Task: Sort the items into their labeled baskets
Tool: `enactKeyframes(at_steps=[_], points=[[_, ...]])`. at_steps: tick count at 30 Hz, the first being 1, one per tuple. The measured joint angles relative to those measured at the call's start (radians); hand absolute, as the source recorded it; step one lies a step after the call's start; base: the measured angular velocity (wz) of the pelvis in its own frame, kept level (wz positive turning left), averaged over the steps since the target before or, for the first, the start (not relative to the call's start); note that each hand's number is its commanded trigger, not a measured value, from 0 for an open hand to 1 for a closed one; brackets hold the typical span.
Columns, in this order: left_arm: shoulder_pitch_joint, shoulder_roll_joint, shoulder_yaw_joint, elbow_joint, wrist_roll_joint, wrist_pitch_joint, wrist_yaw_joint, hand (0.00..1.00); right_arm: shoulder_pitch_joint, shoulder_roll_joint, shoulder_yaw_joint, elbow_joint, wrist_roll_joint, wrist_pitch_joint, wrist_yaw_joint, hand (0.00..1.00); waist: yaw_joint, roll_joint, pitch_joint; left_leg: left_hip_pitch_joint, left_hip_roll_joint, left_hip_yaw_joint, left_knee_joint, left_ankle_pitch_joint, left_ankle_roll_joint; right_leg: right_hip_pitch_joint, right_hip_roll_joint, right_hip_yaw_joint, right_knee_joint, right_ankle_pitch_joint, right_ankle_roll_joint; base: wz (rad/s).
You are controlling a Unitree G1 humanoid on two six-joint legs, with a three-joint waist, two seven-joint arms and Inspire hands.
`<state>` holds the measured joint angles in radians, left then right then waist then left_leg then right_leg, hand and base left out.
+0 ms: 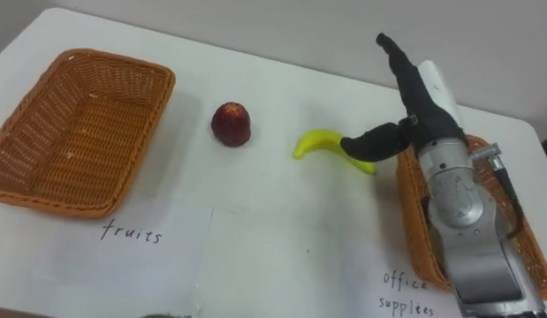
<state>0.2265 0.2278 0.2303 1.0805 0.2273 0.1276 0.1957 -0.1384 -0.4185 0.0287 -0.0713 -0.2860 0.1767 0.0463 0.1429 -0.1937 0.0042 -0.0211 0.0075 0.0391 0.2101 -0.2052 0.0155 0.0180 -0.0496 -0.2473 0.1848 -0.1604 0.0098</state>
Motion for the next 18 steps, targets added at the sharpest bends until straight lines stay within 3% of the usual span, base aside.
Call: enactKeyframes(at_steps=[9, 18], points=[[-0.001, 0.0, 0.002, 0.009, 0.0, 0.003, -0.013, 0.0, -0.014, -0.013, 0.0, -0.007, -0.041, 0.01, 0.108, 0.0, 0.008, -0.015, 0.0049, 0.003, 0.002, 0.008, -0.005, 0.0, 0.0, 0.001, 0.001, 0.003, 0.0, 0.0, 0.0, -0.02], [-0.004, 0.005, 0.018, 0.017, 0.003, 0.003, -0.03, 0.0, -0.015, -0.017, 0.034, -0.014, -0.19, 0.024, 0.234, 0.0, 0.052, -0.02, 0.0072, 0.016, 0.001, 0.004, -0.006, 0.0, 0.0, 0.014, 0.002, -0.001, 0.0, 0.001, 0.0, 0.0]])
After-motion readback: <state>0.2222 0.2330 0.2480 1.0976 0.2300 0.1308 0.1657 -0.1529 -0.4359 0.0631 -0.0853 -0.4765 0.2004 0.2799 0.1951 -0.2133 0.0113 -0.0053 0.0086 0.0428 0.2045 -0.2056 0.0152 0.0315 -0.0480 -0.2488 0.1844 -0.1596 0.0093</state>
